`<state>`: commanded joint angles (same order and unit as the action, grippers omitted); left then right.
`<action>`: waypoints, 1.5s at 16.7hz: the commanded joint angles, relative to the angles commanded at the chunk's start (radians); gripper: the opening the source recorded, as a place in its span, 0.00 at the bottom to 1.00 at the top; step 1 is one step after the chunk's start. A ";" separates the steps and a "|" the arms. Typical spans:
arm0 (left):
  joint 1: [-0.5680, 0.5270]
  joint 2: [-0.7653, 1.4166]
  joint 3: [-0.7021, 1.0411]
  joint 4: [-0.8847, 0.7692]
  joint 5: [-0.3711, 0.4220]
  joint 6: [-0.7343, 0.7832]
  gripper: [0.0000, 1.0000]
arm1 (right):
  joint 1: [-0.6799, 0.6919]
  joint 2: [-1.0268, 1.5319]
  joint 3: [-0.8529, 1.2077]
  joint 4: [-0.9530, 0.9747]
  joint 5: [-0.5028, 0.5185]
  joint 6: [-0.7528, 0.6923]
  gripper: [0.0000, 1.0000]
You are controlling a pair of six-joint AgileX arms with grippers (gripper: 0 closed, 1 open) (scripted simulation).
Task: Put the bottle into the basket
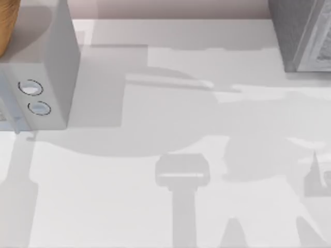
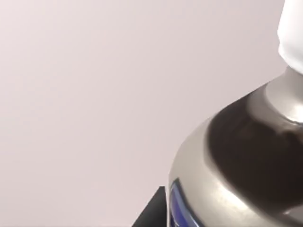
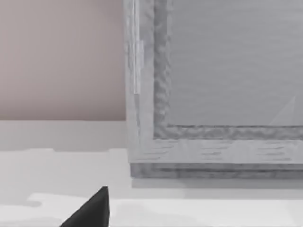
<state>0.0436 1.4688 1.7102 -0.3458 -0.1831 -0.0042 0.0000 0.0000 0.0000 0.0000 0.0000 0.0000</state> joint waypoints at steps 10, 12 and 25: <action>0.021 0.035 -0.059 0.102 0.015 0.000 0.15 | 0.000 0.000 0.000 0.000 0.000 0.000 1.00; 0.021 0.035 -0.059 0.102 0.015 0.000 0.30 | 0.000 0.000 0.000 0.000 0.000 0.000 1.00; 0.021 0.035 -0.059 0.102 0.015 0.000 1.00 | 0.000 0.000 0.000 0.000 0.000 0.000 1.00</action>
<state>0.0646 1.5042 1.6515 -0.2441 -0.1677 -0.0039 0.0000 0.0000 0.0000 0.0000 0.0000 0.0000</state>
